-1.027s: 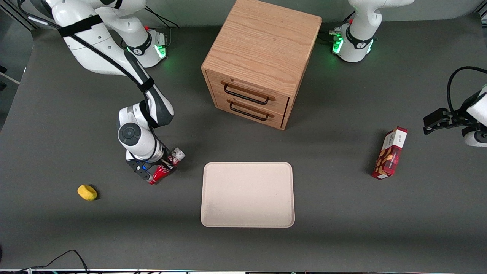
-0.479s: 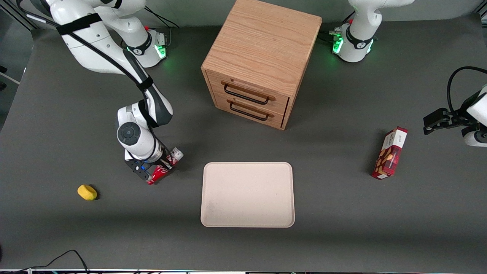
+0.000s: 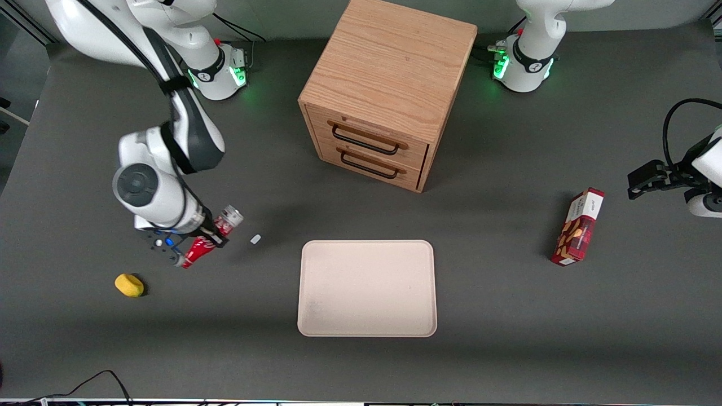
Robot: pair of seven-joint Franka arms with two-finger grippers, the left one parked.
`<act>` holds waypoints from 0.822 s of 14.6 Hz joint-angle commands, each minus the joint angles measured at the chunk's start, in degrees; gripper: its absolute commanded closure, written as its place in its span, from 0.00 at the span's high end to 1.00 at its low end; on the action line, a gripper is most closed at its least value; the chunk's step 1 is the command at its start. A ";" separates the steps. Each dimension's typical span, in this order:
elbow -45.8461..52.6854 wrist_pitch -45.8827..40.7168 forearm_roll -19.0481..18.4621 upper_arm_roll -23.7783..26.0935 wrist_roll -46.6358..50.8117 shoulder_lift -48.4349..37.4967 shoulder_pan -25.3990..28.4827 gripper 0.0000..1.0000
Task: Place coke bottle on tray
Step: 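Lift the bottle and tilt it upright with the right gripper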
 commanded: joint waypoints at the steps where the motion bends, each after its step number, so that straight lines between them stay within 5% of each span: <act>1: 12.06 -11.94 3.46 0.16 -4.46 0.17 -0.63 0.00; 5: 24.82 -23.57 5.13 0.16 -5.35 2.80 -0.98 0.00; 12: 43.01 -24.46 6.28 0.34 -5.09 18.77 2.96 0.00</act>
